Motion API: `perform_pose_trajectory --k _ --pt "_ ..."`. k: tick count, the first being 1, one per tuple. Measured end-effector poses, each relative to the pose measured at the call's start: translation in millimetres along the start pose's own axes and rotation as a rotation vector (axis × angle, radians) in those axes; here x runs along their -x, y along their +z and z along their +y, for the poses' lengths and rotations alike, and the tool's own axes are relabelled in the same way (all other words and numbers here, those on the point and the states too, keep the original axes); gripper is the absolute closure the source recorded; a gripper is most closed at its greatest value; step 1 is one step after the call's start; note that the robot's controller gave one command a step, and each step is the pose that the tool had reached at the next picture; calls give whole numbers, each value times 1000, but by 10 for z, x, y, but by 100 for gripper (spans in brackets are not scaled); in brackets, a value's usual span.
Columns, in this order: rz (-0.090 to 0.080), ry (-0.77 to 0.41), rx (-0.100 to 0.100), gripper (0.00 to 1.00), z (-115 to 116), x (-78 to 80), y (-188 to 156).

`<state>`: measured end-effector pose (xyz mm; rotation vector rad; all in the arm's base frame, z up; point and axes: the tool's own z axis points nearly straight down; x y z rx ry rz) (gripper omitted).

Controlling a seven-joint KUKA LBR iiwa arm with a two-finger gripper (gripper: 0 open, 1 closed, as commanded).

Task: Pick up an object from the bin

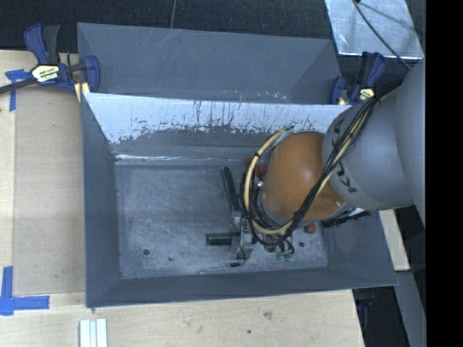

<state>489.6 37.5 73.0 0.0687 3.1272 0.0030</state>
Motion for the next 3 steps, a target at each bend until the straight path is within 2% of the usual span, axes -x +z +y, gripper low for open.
perform_pose_trajectory --k 2,3 --pt "4 1 0 100 -1 -12 -29" --pt "19 1 -2 100 -6 -38 -210"
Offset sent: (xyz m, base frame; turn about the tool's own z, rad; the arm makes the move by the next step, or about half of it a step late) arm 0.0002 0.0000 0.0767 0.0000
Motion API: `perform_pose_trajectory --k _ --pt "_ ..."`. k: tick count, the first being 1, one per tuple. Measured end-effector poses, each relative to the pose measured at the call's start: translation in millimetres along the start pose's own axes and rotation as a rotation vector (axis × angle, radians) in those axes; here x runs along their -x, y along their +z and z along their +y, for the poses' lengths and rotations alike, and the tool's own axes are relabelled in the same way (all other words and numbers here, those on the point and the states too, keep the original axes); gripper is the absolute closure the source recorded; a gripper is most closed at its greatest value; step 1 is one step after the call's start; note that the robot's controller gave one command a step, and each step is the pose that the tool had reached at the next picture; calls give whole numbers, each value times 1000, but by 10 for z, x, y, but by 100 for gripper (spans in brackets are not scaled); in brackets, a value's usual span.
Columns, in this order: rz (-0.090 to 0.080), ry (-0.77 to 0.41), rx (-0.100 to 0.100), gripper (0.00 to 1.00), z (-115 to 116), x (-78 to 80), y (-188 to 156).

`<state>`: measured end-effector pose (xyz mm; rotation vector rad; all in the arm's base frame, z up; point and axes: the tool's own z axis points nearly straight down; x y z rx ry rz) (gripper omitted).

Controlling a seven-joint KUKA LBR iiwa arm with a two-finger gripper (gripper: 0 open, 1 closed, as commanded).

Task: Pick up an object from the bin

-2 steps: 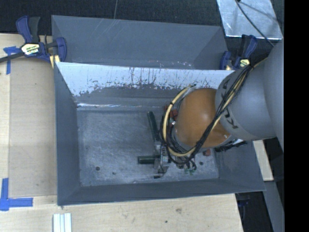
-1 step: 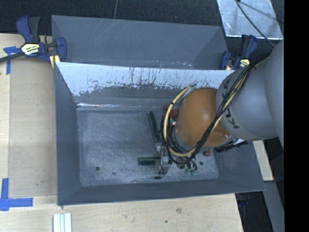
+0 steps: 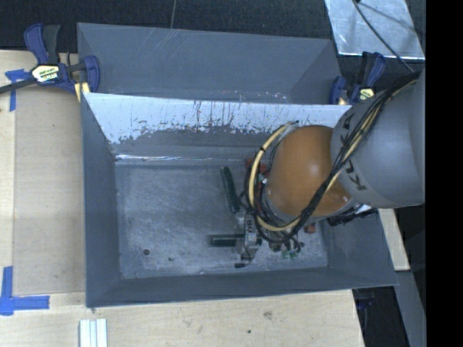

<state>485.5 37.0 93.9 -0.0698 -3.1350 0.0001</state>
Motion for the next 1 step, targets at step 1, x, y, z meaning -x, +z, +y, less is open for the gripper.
perform_pose_trajectory --k 1 --pt "-10 0 1 100 1 30 -154"
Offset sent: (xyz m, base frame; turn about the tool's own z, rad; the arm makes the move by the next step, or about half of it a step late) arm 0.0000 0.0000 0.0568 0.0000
